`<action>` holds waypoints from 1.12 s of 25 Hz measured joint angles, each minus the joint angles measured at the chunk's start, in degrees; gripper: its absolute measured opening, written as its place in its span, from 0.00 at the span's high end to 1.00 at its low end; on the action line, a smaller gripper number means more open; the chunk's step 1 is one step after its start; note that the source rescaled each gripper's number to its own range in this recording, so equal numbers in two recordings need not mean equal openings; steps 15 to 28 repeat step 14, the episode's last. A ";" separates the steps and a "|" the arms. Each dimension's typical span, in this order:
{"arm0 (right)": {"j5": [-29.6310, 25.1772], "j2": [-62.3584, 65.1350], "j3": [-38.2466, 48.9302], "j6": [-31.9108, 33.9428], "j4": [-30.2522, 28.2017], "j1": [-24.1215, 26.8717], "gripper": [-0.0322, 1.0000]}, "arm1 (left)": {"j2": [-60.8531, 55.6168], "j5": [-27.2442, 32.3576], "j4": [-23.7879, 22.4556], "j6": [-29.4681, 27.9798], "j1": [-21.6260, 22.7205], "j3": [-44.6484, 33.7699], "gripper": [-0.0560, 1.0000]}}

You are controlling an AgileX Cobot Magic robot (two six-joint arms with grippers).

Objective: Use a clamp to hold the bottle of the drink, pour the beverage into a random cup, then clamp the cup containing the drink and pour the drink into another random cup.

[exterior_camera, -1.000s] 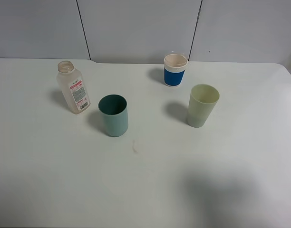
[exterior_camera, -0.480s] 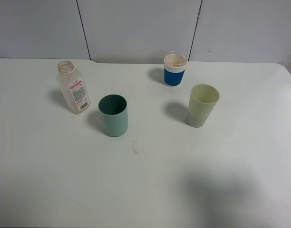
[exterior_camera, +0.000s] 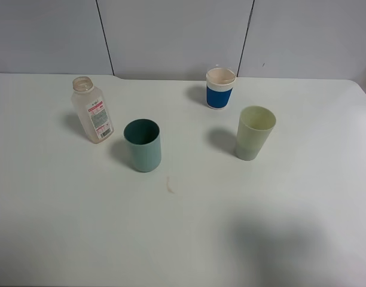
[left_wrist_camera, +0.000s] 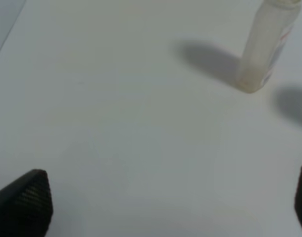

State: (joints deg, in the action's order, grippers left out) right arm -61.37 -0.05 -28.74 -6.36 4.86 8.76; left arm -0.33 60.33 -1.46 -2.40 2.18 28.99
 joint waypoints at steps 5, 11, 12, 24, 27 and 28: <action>0.00 0.17 0.00 0.00 0.00 0.00 0.16 | 0.00 0.00 0.00 0.00 0.00 0.00 0.00; 0.00 0.17 0.00 0.00 0.00 0.00 0.16 | 0.00 0.00 0.00 0.00 0.00 0.00 0.00; 0.00 0.17 0.00 0.00 0.00 0.00 0.16 | 0.00 0.00 0.00 0.00 0.00 0.00 0.00; 0.00 0.17 0.00 0.00 0.00 0.00 0.16 | 0.00 0.00 0.00 0.00 0.00 0.00 0.00; 0.00 0.17 0.00 0.00 0.00 0.00 0.16 | 0.00 0.00 0.00 0.00 0.00 0.00 0.00; 0.00 0.17 0.00 0.00 0.00 0.00 0.16 | 0.00 0.00 0.00 0.00 0.00 0.00 0.00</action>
